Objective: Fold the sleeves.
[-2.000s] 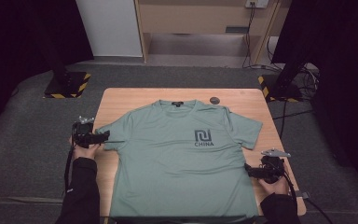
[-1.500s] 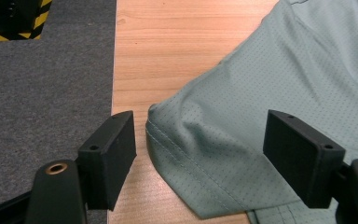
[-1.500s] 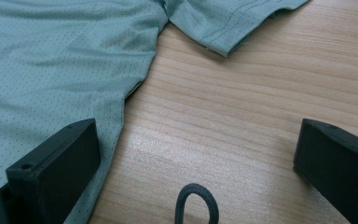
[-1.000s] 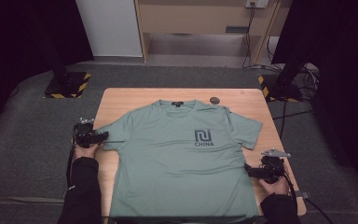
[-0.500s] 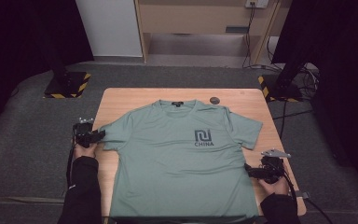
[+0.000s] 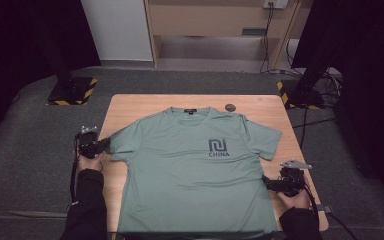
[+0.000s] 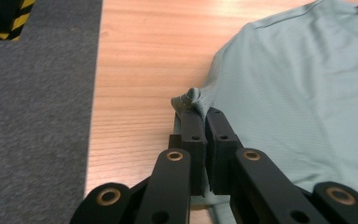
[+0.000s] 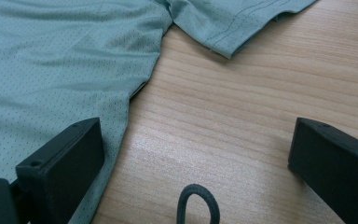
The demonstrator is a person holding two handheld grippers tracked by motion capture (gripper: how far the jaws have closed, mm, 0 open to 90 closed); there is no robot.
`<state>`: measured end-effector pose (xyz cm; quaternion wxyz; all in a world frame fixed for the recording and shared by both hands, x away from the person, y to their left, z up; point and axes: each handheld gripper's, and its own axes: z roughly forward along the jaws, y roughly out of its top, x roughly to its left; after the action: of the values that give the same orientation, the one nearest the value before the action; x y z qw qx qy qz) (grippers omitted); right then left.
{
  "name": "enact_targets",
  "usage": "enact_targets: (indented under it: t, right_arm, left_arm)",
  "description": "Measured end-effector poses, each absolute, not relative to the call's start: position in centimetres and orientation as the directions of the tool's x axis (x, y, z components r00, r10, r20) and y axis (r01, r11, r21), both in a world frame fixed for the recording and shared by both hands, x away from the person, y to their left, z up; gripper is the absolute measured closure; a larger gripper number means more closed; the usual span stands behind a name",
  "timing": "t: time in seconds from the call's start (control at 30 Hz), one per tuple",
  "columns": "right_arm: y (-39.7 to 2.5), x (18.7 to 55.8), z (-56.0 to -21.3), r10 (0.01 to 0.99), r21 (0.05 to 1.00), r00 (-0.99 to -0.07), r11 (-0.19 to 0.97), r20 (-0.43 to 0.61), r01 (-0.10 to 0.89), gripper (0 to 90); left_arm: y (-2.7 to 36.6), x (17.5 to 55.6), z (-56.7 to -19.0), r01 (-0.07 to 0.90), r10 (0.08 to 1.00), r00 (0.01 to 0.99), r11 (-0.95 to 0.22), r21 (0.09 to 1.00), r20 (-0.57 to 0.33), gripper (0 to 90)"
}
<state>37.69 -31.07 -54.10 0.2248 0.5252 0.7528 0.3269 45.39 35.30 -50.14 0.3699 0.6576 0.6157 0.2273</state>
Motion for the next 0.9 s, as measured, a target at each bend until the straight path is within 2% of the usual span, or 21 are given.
enact_targets:
  t: [0.4, 0.6, 0.9]
  right_arm:
    - [-31.1, 37.7, -54.1, 0.937, 0.729, -0.349, 0.236, 0.004, 0.643, 3.3]
    - [-31.1, 37.7, -54.1, 0.937, 0.729, -0.349, 0.236, 0.004, 0.643, 3.3]
    - [-31.1, 37.7, -54.1, 0.937, 0.729, -0.349, 0.236, 0.004, 0.643, 3.3]
  left_arm:
    - [32.6, 43.4, -47.7, 0.589, 0.964, 0.201, 0.021, 0.808, -0.171, 87.9]
    - [30.4, 43.9, -46.9, 0.594, 0.964, 0.217, -0.003, 0.805, -0.156, 87.9]
    - [26.8, 45.9, -46.1, 0.615, 0.974, 0.191, -0.022, 0.788, -0.122, 87.7]
